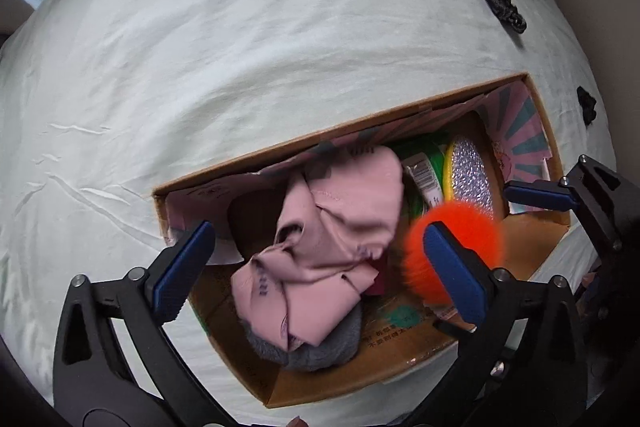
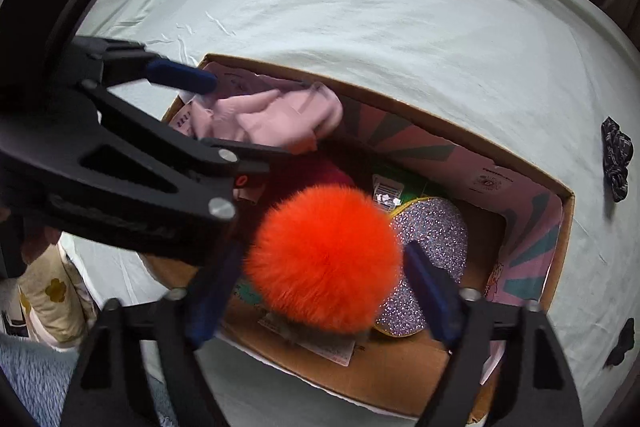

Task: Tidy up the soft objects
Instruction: 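Open both tools to drop the cloth and pompom into the box, then lift both tools and move toward the black scarf and black sock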

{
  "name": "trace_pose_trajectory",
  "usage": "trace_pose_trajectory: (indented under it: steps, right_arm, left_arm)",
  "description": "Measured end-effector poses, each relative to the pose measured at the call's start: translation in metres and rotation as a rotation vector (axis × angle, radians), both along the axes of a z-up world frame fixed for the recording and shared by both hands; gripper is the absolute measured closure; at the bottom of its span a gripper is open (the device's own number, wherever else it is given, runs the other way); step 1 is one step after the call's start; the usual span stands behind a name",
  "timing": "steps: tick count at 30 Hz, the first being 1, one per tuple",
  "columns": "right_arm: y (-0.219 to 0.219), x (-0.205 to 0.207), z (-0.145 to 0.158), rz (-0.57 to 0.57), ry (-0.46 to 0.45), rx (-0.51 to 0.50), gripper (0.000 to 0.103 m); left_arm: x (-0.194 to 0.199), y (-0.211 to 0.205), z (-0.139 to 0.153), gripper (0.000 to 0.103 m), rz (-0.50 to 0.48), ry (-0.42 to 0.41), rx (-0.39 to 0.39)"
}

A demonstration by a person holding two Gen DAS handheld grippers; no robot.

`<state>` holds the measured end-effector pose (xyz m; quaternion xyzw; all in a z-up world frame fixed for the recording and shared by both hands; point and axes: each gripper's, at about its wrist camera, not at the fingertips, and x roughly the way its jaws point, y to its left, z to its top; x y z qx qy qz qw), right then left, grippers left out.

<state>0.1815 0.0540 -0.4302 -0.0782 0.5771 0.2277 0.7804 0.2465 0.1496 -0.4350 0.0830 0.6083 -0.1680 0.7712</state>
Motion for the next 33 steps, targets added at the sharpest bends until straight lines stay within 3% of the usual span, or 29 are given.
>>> trace_pose_trajectory:
  steps: [3,18,27,33]
  right_arm:
    - [-0.003,-0.007,0.001,0.013,-0.002,0.009,0.0]
    - [-0.02,-0.033,0.037,-0.079,-0.1,0.022,0.0]
    - [-0.02,-0.058,0.082,-0.114,-0.213,-0.009,0.0]
    - [-0.038,-0.081,0.128,-0.235,-0.29,0.039,0.0]
  left_arm:
    - [0.0,0.01,0.008,0.0,0.025,-0.001,-0.046]
    - [-0.021,0.034,0.048,0.0,0.09,-0.078,-0.078]
    - [-0.059,0.055,0.101,0.0,0.158,-0.209,-0.108]
    - [-0.096,0.068,0.144,0.0,0.203,-0.32,-0.122]
